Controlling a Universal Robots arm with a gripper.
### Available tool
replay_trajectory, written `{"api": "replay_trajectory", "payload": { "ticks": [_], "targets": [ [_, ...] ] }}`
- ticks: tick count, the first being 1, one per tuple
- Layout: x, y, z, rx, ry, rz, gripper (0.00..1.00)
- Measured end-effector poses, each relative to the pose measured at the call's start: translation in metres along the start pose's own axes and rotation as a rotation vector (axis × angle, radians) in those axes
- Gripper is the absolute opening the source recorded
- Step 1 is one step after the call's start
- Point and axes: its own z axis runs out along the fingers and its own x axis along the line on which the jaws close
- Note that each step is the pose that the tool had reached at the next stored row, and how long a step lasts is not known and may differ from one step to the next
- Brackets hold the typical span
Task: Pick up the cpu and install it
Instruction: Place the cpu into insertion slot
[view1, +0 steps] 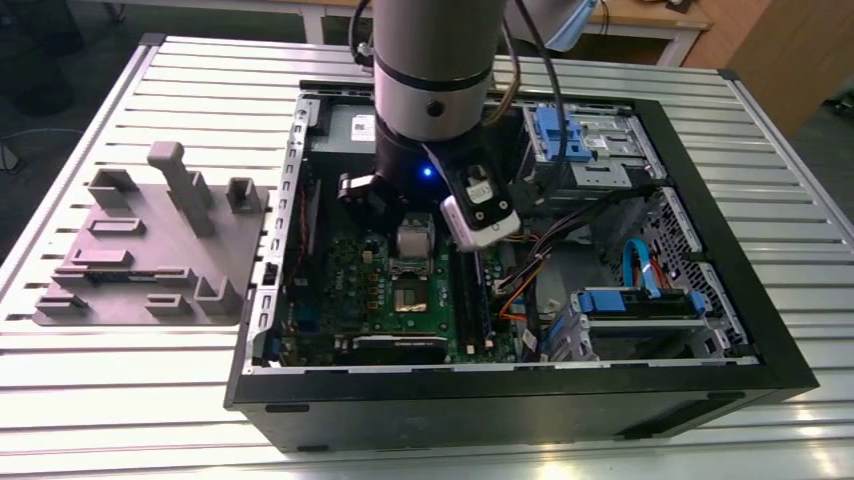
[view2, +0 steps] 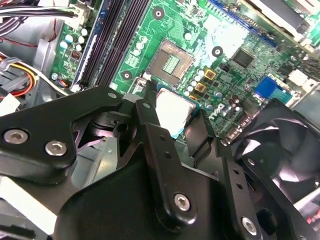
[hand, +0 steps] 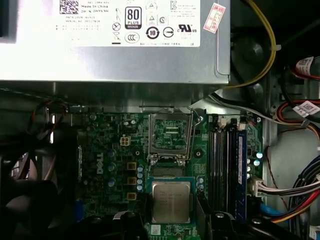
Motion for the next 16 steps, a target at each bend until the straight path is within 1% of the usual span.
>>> {"api": "replay_trajectory", "payload": {
  "ticks": [5,8,12,16],
  "targets": [
    [-0.0005,-0.0004,0.0090,0.0002,0.0001,0.001,0.47],
    [-0.0005,-0.0030,0.0132,0.0001,-0.0001,0.004,0.47],
    [-0.0007,-0.0072,0.0166,0.0001,-0.0002,0.016,0.47],
    [-0.0011,-0.0088,0.0228,0.0001,-0.0005,0.027,0.47]
  ]
}}
